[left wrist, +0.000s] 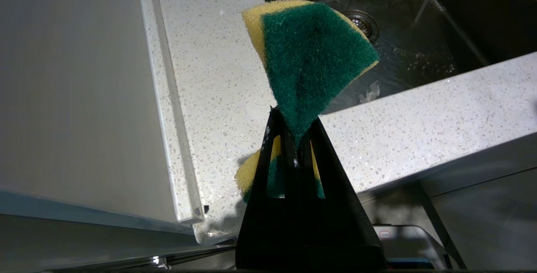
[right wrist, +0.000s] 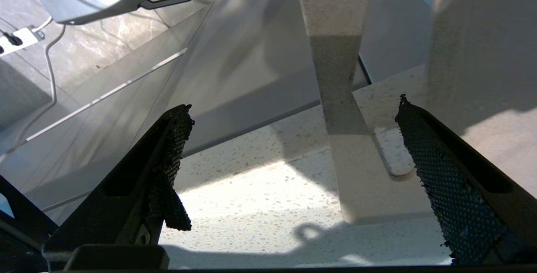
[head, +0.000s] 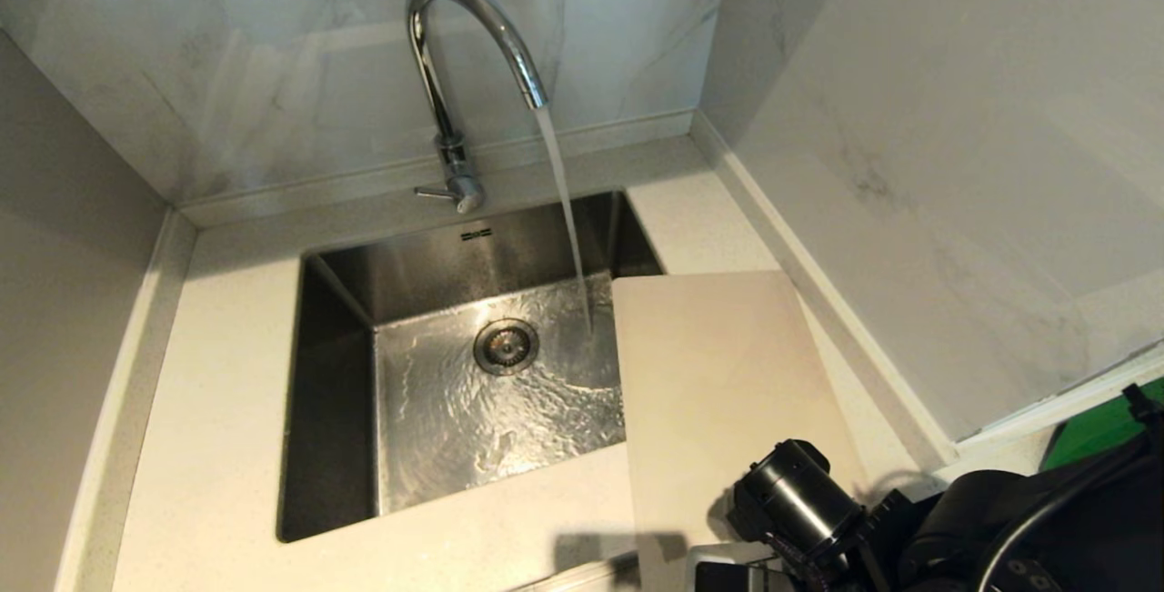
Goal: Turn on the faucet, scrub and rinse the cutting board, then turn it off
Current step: Pick up the cutting board
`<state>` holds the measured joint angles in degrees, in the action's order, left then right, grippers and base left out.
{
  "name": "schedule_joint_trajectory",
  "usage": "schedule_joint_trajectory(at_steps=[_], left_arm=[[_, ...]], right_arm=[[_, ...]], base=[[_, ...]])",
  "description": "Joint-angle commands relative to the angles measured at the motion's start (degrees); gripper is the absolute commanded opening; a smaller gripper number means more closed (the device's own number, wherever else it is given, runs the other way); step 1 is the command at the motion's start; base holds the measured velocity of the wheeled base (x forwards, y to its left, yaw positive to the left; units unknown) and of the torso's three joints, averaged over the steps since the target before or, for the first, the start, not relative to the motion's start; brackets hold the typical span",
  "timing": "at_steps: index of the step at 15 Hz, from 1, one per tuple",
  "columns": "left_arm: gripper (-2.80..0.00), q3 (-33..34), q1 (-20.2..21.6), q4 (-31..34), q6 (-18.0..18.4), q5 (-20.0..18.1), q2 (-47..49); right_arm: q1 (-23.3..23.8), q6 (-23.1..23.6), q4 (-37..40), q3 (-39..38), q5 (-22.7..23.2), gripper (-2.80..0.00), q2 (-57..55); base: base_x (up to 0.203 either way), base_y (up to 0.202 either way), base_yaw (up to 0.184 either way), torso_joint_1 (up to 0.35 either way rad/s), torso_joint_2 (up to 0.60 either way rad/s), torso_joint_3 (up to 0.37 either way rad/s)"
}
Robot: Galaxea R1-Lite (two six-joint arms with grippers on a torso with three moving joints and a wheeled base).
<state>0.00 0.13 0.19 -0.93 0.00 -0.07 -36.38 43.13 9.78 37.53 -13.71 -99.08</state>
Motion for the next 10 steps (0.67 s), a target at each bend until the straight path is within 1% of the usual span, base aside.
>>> schedule_joint_trajectory(at_steps=[1, 10], left_arm=[[-2.80, 0.1, 0.0, 0.0, 0.0, 0.0, 0.0], [-2.80, 0.1, 0.0, 0.0, 0.0, 0.0, 0.1]], right_arm=[[-0.3, 0.3, 0.1, 0.0, -0.1, 0.00, -1.4], [-0.9, 0.3, -2.0, -0.4, -0.1, 0.00, -4.6]], base=[[0.000, 0.000, 0.000, 0.000, 0.00, 0.000], [0.000, 0.000, 0.000, 0.000, 0.00, 0.000]])
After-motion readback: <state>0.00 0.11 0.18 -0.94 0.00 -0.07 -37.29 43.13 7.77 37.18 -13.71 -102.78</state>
